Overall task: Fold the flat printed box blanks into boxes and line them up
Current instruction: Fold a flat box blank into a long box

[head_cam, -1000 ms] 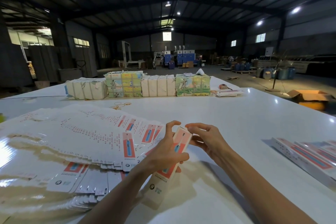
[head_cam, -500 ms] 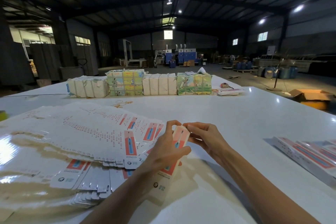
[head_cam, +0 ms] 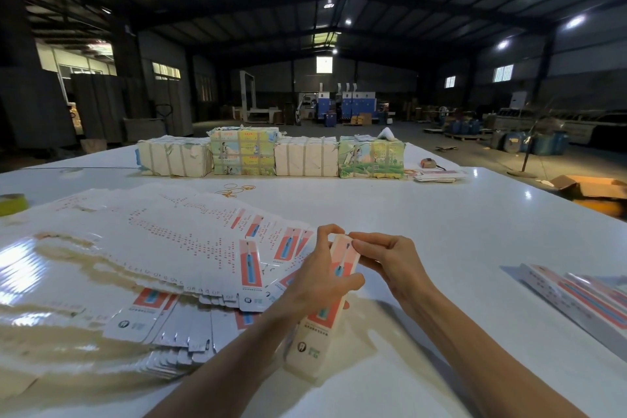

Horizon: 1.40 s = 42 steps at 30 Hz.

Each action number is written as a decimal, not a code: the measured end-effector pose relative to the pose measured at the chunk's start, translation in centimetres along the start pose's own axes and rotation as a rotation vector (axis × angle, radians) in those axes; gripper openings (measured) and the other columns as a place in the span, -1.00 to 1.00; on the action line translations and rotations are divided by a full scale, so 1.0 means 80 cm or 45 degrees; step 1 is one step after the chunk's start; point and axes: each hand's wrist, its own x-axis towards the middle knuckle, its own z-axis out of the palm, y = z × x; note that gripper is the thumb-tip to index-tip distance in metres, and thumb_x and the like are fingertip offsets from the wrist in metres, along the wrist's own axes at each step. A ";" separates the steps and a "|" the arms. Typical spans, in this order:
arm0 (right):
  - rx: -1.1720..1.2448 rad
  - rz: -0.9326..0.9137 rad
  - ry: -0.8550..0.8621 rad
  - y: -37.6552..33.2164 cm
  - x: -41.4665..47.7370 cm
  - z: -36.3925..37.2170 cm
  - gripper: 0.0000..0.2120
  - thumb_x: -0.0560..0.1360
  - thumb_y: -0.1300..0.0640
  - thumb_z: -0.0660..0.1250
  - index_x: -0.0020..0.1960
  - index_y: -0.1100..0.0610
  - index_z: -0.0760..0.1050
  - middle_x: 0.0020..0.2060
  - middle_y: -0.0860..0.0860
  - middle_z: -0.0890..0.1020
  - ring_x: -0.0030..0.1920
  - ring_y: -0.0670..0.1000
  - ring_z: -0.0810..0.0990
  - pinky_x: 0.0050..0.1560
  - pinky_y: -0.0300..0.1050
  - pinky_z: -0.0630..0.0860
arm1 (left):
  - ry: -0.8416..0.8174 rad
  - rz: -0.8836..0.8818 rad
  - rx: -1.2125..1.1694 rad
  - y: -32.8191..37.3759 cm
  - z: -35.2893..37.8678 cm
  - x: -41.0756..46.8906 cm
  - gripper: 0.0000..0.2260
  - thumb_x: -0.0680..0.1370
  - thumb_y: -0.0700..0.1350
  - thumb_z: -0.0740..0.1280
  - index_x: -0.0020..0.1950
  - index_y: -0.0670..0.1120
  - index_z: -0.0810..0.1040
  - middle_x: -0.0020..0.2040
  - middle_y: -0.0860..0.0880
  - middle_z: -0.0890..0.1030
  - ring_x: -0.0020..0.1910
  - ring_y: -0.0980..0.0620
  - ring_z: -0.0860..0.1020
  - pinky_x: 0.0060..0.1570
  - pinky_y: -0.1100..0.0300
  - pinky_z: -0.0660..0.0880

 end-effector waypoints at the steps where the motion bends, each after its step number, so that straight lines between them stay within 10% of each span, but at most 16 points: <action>1: 0.007 0.011 0.004 0.000 0.001 0.000 -0.84 0.61 0.33 0.41 0.08 0.20 0.76 -0.01 0.12 0.79 0.01 0.15 0.79 0.08 -0.01 0.73 | 0.006 -0.001 0.013 0.001 0.000 0.000 -0.31 0.45 0.11 0.56 0.32 0.36 0.12 0.00 0.29 0.44 -0.12 0.05 0.66 -0.29 0.31 0.63; 7: 0.072 0.033 0.015 0.000 0.003 -0.003 -0.80 0.61 0.36 0.38 0.00 0.18 0.77 -0.02 0.12 0.79 -0.01 0.12 0.79 -0.05 -0.11 0.72 | 0.055 0.040 0.039 0.000 0.007 0.000 -0.30 0.39 0.18 0.52 0.27 0.44 0.08 -0.02 0.32 0.44 -0.16 0.07 0.66 -0.40 0.43 0.53; 13: 0.047 0.078 0.028 0.012 0.008 -0.004 -0.88 0.62 0.27 0.43 0.11 0.25 0.72 0.01 0.15 0.78 0.08 0.19 0.76 0.07 -0.07 0.71 | -0.015 -0.203 -0.343 -0.008 0.017 0.009 -0.27 0.38 0.10 0.60 0.33 0.41 0.19 0.12 0.09 0.56 -0.06 -0.04 0.74 -0.13 0.07 0.73; 18: -0.480 -0.109 0.194 0.008 0.000 0.005 -0.65 0.68 0.01 0.37 0.43 0.07 0.51 0.28 0.07 0.63 0.19 0.07 0.66 0.27 0.06 0.63 | 0.245 -0.471 -0.615 -0.013 -0.003 0.023 -0.25 0.48 -0.07 0.62 0.37 0.29 0.15 0.12 0.01 0.54 -0.20 -0.04 0.74 -0.39 0.27 0.61; 26: -1.529 -0.304 -0.418 -0.001 -0.043 0.064 -0.31 0.59 -0.19 0.32 0.58 -0.01 0.10 0.31 0.00 0.49 0.09 -0.02 0.47 -0.11 -0.10 0.49 | 0.484 -0.596 -1.221 -0.014 -0.008 0.029 -0.46 0.61 -0.27 0.43 0.36 0.23 0.28 0.12 -0.09 0.58 0.00 -0.10 0.65 -0.43 0.24 0.59; 31: -1.785 -0.431 -0.136 0.010 -0.062 0.085 -0.22 0.65 -0.08 0.29 0.67 0.09 -0.08 0.34 0.06 0.34 0.27 0.08 0.44 0.05 -0.03 0.62 | 0.370 -0.545 -1.575 -0.009 -0.009 0.027 -0.50 0.60 -0.32 0.40 0.42 0.13 0.47 0.17 -0.21 0.68 0.16 -0.23 0.68 0.03 -0.14 0.70; 35: -1.718 -0.412 -0.090 0.009 -0.065 0.051 -0.43 0.66 -0.02 0.26 0.57 0.05 0.10 0.21 0.03 0.37 0.17 0.12 0.47 -0.06 0.09 0.60 | 0.188 -0.518 -1.035 -0.005 -0.025 0.030 -0.66 0.69 -0.10 0.36 0.46 0.07 0.46 0.43 -0.16 0.54 0.31 -0.21 0.58 0.33 -0.14 0.56; 40: -1.820 -0.201 0.098 -0.013 -0.057 -0.037 -0.52 0.65 -0.04 0.30 0.48 0.06 0.25 0.25 0.08 0.37 0.09 0.18 0.55 -0.07 0.11 0.63 | 0.377 -0.303 1.031 -0.066 -0.036 0.024 -0.66 0.70 0.08 0.20 0.37 -0.09 0.52 0.36 -0.17 0.55 0.32 -0.20 0.51 0.34 -0.08 0.41; 42: -1.887 -0.141 0.180 -0.017 -0.063 -0.086 -0.54 0.66 -0.06 0.32 0.46 0.07 0.28 0.24 0.08 0.37 0.10 0.17 0.53 -0.10 0.06 0.60 | 0.346 -0.427 1.300 -0.074 -0.041 0.018 -0.61 0.67 0.17 0.20 0.33 -0.07 0.50 0.37 -0.20 0.54 0.31 -0.19 0.51 0.36 -0.04 0.43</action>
